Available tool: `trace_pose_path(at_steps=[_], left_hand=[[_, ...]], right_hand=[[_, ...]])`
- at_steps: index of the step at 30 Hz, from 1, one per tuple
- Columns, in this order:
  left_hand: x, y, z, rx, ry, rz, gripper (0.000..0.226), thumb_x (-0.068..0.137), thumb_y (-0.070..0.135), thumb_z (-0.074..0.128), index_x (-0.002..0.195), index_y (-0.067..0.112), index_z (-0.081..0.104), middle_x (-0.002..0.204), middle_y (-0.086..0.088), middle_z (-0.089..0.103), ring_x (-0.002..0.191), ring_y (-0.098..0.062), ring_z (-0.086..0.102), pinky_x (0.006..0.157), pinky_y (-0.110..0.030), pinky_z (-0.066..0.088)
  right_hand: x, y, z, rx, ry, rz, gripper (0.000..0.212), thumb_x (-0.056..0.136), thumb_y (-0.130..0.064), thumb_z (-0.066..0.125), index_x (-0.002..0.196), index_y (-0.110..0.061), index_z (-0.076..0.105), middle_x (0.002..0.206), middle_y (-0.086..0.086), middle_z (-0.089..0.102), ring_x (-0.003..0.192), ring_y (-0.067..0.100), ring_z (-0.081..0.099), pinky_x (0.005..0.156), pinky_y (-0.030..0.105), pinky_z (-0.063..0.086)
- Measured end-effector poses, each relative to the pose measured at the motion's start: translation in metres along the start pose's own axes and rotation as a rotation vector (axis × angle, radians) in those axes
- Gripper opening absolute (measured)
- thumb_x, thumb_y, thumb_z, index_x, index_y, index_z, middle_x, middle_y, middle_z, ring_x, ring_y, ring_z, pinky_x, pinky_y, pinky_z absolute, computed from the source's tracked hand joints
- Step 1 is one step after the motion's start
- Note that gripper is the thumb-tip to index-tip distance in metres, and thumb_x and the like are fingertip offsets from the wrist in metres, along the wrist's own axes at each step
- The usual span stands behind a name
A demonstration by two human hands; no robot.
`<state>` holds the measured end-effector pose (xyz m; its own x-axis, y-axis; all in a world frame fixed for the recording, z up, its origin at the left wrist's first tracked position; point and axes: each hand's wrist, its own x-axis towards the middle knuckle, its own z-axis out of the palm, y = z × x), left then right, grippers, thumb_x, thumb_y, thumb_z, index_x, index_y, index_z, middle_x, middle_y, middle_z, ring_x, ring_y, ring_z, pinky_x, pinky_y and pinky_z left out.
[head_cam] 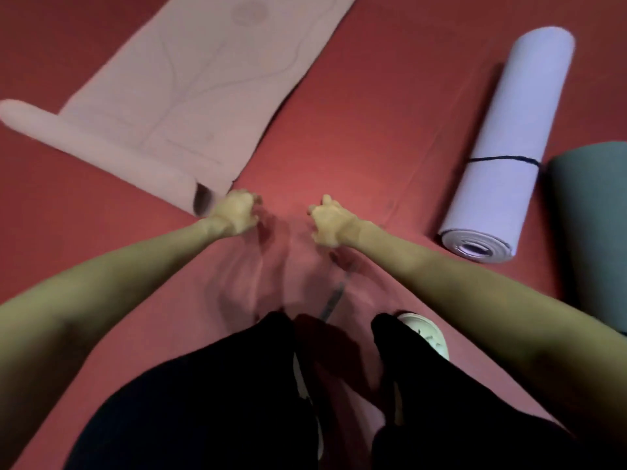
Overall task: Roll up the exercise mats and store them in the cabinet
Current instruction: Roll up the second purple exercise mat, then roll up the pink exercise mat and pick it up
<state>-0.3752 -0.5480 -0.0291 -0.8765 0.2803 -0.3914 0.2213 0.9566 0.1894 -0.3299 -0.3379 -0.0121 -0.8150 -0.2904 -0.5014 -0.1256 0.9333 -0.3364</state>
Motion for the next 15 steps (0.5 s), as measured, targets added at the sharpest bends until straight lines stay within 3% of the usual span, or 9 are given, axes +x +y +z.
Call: trace_pose_path(at_steps=[3,6,9,12,15], left_hand=[[0.001,-0.065,-0.015,0.157,0.068,-0.093,0.049,0.091,0.021,0.056,0.137,0.004,0.047,0.139,-0.02,0.046,0.129,-0.037,0.043,0.104,-0.046,0.037],[0.012,-0.11,-0.032,0.364,-0.093,-0.125,0.064,0.095,0.011,0.048,0.152,0.007,0.019,0.157,-0.014,0.022,0.146,-0.027,0.019,0.115,-0.051,0.019],[0.029,-0.142,-0.043,0.575,-0.178,-0.119,0.066,0.097,0.008,0.041,0.154,0.009,0.008,0.159,-0.011,0.017,0.148,-0.025,0.012,0.116,-0.053,0.014],[0.043,-0.163,-0.047,0.676,-0.184,-0.108,0.058,0.098,0.01,0.041,0.152,0.01,0.018,0.154,-0.011,0.028,0.146,-0.024,0.022,0.117,-0.052,0.012],[0.053,-0.173,-0.041,0.691,-0.208,-0.023,0.041,0.097,0.019,0.047,0.137,0.02,0.047,0.137,-0.005,0.049,0.129,-0.022,0.047,0.116,-0.049,0.016]], right_hand=[[0.03,-0.037,0.002,-0.039,-0.024,-0.07,0.04,0.09,-0.015,0.053,0.128,-0.002,0.046,0.131,0.023,0.038,0.12,0.041,0.045,0.097,0.038,0.041],[0.058,-0.066,0.004,-0.063,-0.041,-0.116,0.039,0.091,-0.013,0.051,0.127,-0.001,0.046,0.129,0.023,0.04,0.12,0.04,0.046,0.097,0.036,0.04],[0.082,-0.082,0.01,-0.058,-0.05,-0.145,0.037,0.091,-0.014,0.052,0.126,-0.001,0.046,0.13,0.023,0.04,0.12,0.039,0.047,0.097,0.035,0.039],[0.1,-0.087,0.019,-0.034,-0.052,-0.153,0.04,0.092,-0.014,0.052,0.129,0.0,0.044,0.13,0.025,0.041,0.124,0.039,0.045,0.099,0.036,0.038],[0.111,-0.086,0.027,-0.007,-0.084,-0.136,0.051,0.093,-0.014,0.051,0.139,0.001,0.036,0.138,0.027,0.038,0.133,0.037,0.037,0.105,0.034,0.032]])
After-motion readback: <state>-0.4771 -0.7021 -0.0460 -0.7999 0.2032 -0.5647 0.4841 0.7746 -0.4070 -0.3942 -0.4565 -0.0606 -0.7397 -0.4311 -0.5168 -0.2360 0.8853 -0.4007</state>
